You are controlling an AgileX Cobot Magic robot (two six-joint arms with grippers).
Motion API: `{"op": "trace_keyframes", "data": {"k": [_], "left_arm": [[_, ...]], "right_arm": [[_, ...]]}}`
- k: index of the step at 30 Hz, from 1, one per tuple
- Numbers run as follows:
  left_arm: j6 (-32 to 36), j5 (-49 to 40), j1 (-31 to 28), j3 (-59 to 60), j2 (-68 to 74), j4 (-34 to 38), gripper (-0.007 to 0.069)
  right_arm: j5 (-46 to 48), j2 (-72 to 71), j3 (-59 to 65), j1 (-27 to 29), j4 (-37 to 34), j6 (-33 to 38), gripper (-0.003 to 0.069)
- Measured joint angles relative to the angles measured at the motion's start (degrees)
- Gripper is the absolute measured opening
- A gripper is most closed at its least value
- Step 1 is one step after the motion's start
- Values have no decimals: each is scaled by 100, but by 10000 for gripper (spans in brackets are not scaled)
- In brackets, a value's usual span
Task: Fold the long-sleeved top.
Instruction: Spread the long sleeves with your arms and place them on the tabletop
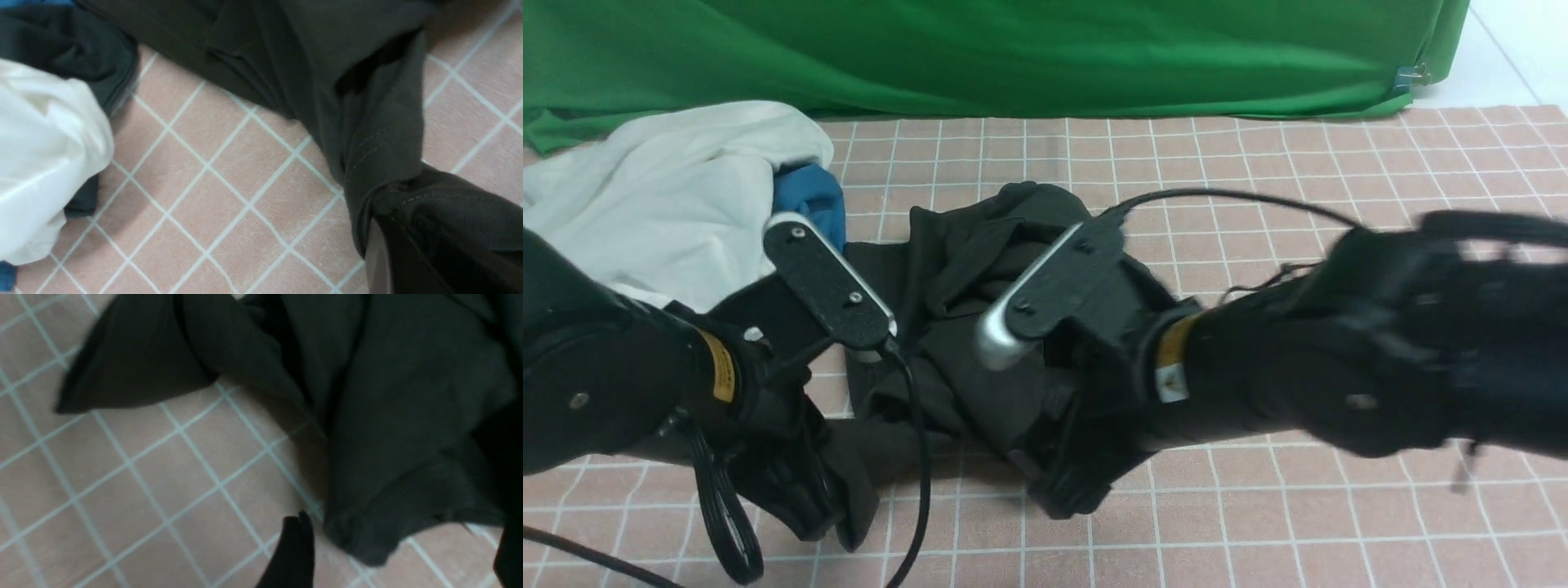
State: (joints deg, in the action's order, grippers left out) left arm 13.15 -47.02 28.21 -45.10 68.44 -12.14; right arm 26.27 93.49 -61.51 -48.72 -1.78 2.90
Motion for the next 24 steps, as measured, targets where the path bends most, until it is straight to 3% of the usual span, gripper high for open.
{"op": "trace_keyframes", "data": {"k": [12, 18, 21, 22, 23, 24], "left_arm": [[0, 478, -229, 5, -11, 348, 30], [5, 569, -236, 18, -11, 348, 30], [16, 580, -241, 18, -11, 348, 30], [16, 580, -241, 18, -11, 348, 30], [16, 580, -241, 18, -11, 348, 30], [22, 580, -241, 18, -11, 348, 30]], "right_arm": [[-947, 1030, -44, -226, 178, 151, 629], [-1218, 1581, -44, 12, 486, 183, 574], [-1223, 1671, -44, 150, 498, 193, 470], [-1217, 1671, -44, 186, 505, 285, 377], [-1217, 1665, -44, 195, 504, 300, 349], [-1158, 1644, -44, 224, 510, 451, 256]]}}
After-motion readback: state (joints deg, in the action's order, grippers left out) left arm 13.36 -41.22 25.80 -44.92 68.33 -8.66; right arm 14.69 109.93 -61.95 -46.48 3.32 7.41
